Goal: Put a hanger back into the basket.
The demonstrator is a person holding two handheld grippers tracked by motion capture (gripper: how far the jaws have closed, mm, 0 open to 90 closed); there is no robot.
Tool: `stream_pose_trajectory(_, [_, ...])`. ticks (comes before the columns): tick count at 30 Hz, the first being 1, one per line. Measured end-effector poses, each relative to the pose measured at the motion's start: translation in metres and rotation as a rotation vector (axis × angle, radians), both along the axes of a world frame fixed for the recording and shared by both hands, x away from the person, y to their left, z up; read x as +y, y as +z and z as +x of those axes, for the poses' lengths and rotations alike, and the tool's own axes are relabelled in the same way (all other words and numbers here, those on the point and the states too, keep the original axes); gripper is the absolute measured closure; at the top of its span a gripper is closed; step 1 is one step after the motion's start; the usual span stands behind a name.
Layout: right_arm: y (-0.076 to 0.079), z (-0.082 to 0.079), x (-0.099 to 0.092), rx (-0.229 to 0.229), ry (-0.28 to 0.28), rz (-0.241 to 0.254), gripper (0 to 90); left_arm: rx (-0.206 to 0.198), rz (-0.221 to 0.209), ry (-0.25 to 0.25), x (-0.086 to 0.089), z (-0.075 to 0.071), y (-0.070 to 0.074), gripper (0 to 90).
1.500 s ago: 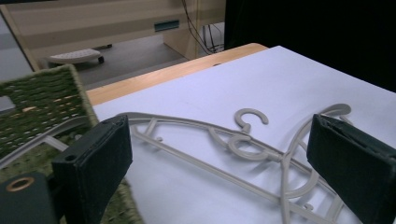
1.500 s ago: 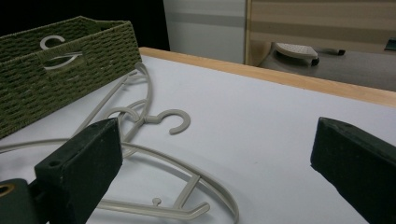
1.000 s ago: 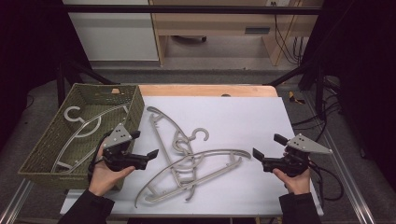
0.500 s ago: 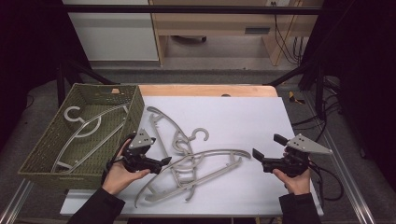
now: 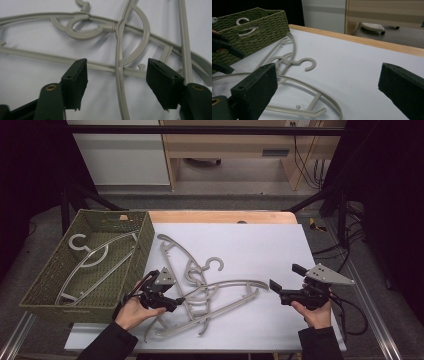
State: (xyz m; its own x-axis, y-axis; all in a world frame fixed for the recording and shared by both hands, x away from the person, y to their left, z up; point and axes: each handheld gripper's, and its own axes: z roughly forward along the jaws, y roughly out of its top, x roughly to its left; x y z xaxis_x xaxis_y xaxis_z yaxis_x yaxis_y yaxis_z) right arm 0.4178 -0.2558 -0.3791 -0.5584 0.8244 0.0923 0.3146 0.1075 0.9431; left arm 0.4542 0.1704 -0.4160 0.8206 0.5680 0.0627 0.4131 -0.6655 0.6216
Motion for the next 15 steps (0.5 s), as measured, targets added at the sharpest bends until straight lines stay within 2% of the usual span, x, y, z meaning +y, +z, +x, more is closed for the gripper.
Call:
stream_pose_trajectory(3, [0.0,0.0,0.0,-0.001,0.002,0.0,2.5,0.03,0.036,-0.011,-0.001,-0.001,-0.006,41.9])
stream_pose_trajectory(5, [0.0,0.0,0.001,0.0,0.003,-0.001,2.4,0.03,0.056,-0.01,-0.002,-0.001,-0.009,45.0])
stream_pose_trajectory(6, [0.0,0.0,0.001,0.001,0.003,-0.001,2.4,0.045,0.066,-0.015,-0.002,0.0,-0.01,46.4])
stream_pose_trajectory(9, [0.0,0.0,0.0,-0.001,0.004,-0.001,2.4,0.043,0.093,-0.009,-0.003,0.001,-0.014,50.6])
stream_pose_trajectory(15, [0.0,0.0,0.001,0.002,0.003,-0.002,2.4,0.079,0.148,-0.029,-0.008,0.004,-0.022,60.9])
